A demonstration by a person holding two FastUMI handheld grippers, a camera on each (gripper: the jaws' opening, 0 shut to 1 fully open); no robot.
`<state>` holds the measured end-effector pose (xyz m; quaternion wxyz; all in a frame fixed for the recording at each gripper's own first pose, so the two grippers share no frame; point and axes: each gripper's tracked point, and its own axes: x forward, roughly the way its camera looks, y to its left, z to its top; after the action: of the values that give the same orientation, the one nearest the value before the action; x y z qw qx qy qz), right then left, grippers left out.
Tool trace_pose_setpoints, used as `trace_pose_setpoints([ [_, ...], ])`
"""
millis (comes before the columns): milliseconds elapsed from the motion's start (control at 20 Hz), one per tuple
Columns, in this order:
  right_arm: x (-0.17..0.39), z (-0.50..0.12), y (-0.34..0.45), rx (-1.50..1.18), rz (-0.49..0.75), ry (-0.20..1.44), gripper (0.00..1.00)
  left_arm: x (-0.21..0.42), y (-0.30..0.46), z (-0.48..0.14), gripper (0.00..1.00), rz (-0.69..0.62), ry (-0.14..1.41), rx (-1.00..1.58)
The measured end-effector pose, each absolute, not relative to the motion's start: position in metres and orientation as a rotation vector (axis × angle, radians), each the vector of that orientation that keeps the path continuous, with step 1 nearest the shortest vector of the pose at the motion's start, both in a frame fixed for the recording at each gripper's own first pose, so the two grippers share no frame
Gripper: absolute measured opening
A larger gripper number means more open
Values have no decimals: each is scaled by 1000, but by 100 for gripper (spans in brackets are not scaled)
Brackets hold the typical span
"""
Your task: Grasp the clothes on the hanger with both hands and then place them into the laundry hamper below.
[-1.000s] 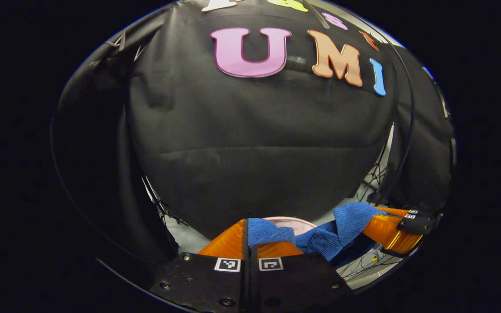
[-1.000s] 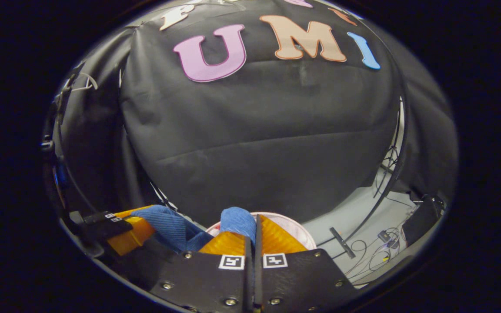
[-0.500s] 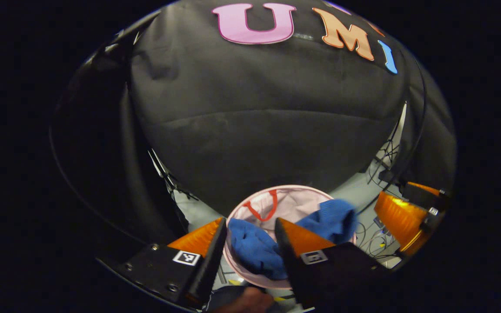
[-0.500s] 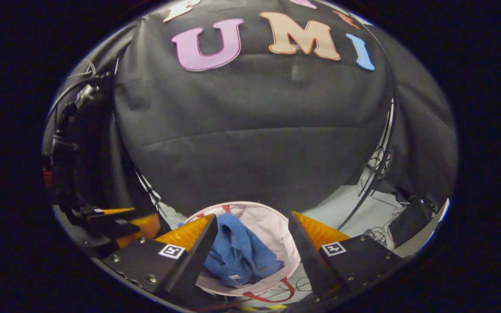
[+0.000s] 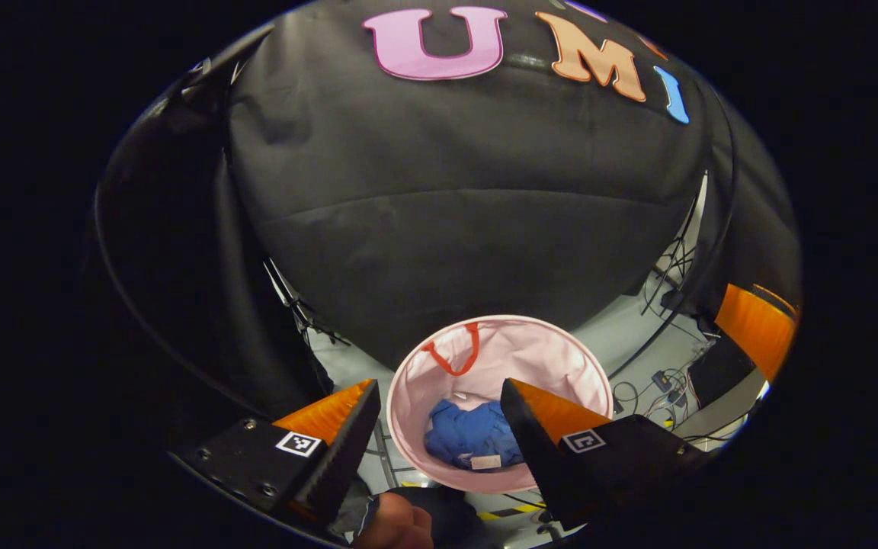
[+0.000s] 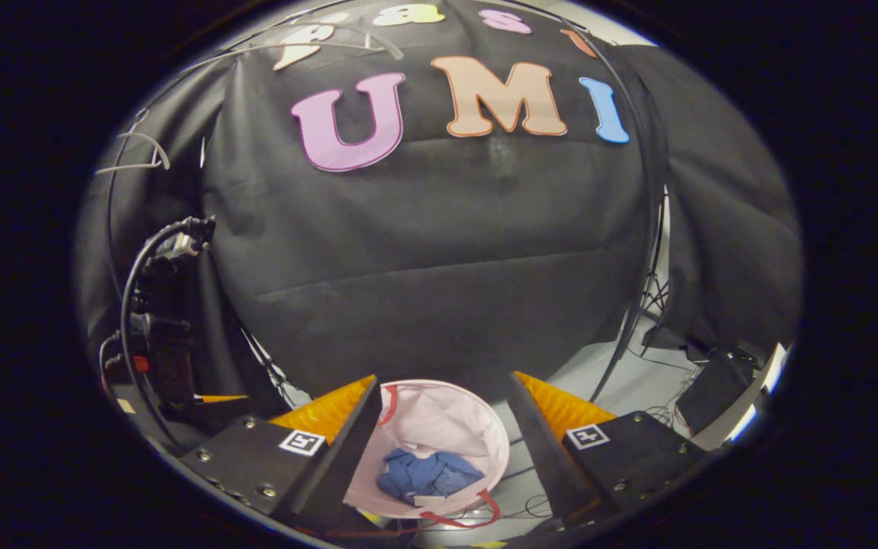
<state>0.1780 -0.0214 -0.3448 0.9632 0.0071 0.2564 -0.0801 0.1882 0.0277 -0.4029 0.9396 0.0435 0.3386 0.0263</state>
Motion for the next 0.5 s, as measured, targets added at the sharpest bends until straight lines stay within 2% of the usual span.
trace_pose_setpoints([
  [500, 155, -271, -21, 6, -154, 409, 99, 166, -3, -282, 99, -1, 450, 86],
])
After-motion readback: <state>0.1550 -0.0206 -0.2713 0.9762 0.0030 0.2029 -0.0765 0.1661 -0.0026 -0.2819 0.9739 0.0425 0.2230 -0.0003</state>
